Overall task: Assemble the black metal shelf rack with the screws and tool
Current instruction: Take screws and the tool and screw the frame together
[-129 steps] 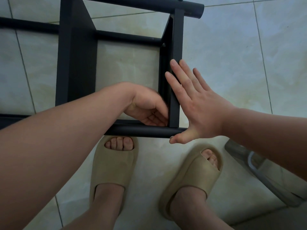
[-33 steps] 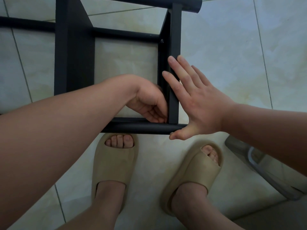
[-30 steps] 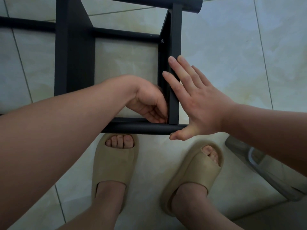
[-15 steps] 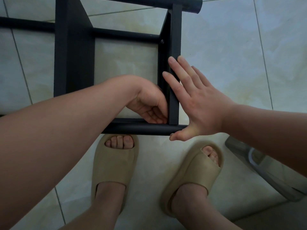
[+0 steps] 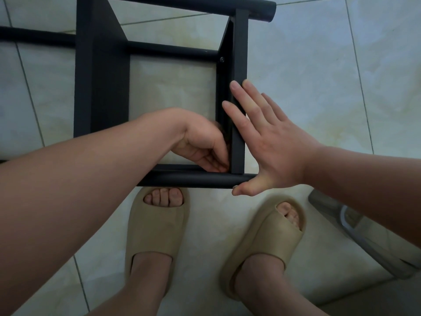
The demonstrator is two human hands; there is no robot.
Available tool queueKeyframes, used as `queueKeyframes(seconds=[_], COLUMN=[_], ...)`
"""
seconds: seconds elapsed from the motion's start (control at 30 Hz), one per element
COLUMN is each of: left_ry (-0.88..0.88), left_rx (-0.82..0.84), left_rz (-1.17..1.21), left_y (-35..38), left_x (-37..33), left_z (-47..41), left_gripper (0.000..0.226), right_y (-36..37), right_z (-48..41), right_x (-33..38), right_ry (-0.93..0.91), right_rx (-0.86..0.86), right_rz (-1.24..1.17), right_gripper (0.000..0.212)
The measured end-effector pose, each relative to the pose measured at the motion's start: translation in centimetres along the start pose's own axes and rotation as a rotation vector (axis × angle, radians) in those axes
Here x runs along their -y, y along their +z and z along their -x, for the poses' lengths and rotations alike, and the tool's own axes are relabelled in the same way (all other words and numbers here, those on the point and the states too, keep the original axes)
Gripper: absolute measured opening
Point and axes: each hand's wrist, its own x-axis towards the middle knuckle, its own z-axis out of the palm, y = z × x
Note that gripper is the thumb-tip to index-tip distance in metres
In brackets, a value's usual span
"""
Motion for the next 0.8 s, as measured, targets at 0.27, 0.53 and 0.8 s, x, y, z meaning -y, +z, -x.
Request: queueKeyframes(seconds=[0.27, 0.53, 0.8], left_ry=[-0.026, 0.042, 0.139], left_rx=[0.015, 0.009, -0.001], left_rz=[0.032, 0.01, 0.036], left_y=[-0.1, 0.1, 0.4], left_x=[0.4, 0.5, 1.5], left_z=[-0.2, -0.1, 0.0], left_gripper=[0.019, 0.02, 0.023], right_y=[0.1, 0.2, 0.3], right_z=[0.0, 0.0, 0.0], right_x=[0.0, -0.1, -0.1], right_ry=[-0.003, -0.004, -0.012], right_rx=[-0.004, -0.004, -0.017], right_rz=[-0.004, -0.003, -0.016], right_gripper=[0.141, 0.141, 0.141])
